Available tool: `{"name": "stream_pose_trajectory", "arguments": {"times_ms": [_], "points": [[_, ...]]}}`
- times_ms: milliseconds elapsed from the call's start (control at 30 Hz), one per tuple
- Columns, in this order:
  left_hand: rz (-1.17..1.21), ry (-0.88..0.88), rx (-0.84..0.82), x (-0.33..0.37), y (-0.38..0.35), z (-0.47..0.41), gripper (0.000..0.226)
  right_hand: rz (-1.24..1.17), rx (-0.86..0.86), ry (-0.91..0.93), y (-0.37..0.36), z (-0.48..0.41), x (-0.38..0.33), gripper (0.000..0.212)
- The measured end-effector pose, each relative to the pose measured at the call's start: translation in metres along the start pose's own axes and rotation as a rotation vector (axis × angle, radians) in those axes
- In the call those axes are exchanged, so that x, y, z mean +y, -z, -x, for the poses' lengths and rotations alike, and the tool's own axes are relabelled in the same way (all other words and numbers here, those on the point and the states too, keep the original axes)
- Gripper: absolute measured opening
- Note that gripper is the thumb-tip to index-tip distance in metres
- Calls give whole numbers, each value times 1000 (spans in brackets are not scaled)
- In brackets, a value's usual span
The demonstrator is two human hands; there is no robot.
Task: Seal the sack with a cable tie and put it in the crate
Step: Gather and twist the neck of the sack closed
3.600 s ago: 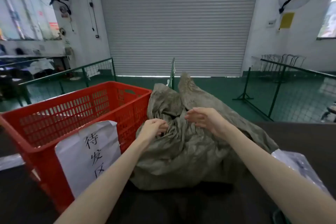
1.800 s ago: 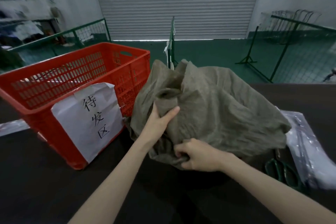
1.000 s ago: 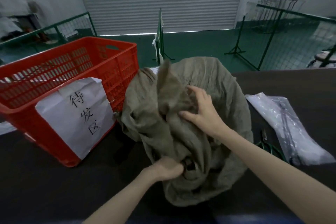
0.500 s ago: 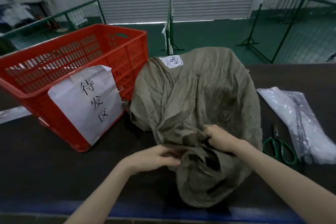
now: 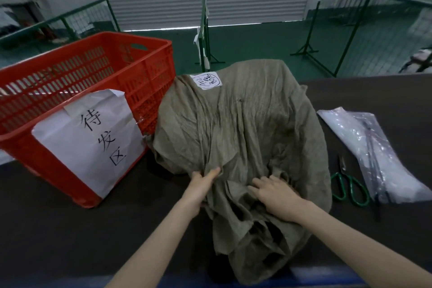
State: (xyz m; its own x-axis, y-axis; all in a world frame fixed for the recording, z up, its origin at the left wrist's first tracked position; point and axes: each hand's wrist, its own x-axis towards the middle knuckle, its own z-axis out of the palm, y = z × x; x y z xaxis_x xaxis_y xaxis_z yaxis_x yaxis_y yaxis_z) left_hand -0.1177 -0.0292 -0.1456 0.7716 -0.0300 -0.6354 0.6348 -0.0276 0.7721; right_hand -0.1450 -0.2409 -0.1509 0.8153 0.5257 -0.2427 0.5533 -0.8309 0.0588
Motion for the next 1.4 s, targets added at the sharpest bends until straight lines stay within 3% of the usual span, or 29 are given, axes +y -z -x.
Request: {"name": "stream_pose_trajectory", "arguments": {"times_ms": [133, 200, 267, 333, 433, 500, 600, 700, 767, 833, 900, 933, 1000, 1033, 1200, 1300, 1400], "points": [[49, -28, -38, -24, -26, -8, 72, -77, -55, -57, -2, 5, 0, 52], [84, -56, -27, -28, -31, -9, 62, -400, -43, -114, 3, 7, 7, 51], [91, -125, -21, -27, -31, -7, 52, -876, -13, -209, 12, 10, 13, 47], [54, -241, -18, -26, -31, -2, 55, -1271, 11, -257, 22, 7, 18, 48], [-45, -429, 8, -25, -34, 9, 56, -1502, 129, -360, 30, -8, 18, 32], [-40, -509, -8, -20, -39, 22, 51, -1472, 190, -445, 33, -21, 14, 45], [-142, -592, -57, -17, -44, 34, 58, -1331, 124, -460, 39, -33, 3, 73], [-119, -569, -127, -14, -35, 43, 49, -1361, 160, -431, 45, -38, 1, 49], [81, -485, -216, -10, -28, 51, 36, -1449, 199, -382, 47, -37, 2, 24], [251, -415, -153, -11, -22, 53, 23, -1438, 231, -360, 49, -35, 4, 16], [333, -316, 25, -17, -15, 43, 21, -1447, 260, -348, 49, -32, 4, 19], [370, -244, 78, -20, -13, 37, 31, -1461, 272, -336, 50, -32, 4, 20], [411, -94, 33, -16, -12, 34, 65, -1484, 292, -311, 51, -31, 0, 24], [443, -16, -33, -12, -12, 34, 71, -1486, 306, -300, 50, -31, -2, 26], [512, 69, -317, 9, -18, 30, 65, -1259, 309, -278, 43, -23, -17, 45], [414, 57, -304, 18, -21, 25, 46, -1136, 350, -156, 39, -13, -35, 57], [284, 47, -237, 22, -20, 15, 33, -1174, 400, -67, 36, -6, -48, 52]]}}
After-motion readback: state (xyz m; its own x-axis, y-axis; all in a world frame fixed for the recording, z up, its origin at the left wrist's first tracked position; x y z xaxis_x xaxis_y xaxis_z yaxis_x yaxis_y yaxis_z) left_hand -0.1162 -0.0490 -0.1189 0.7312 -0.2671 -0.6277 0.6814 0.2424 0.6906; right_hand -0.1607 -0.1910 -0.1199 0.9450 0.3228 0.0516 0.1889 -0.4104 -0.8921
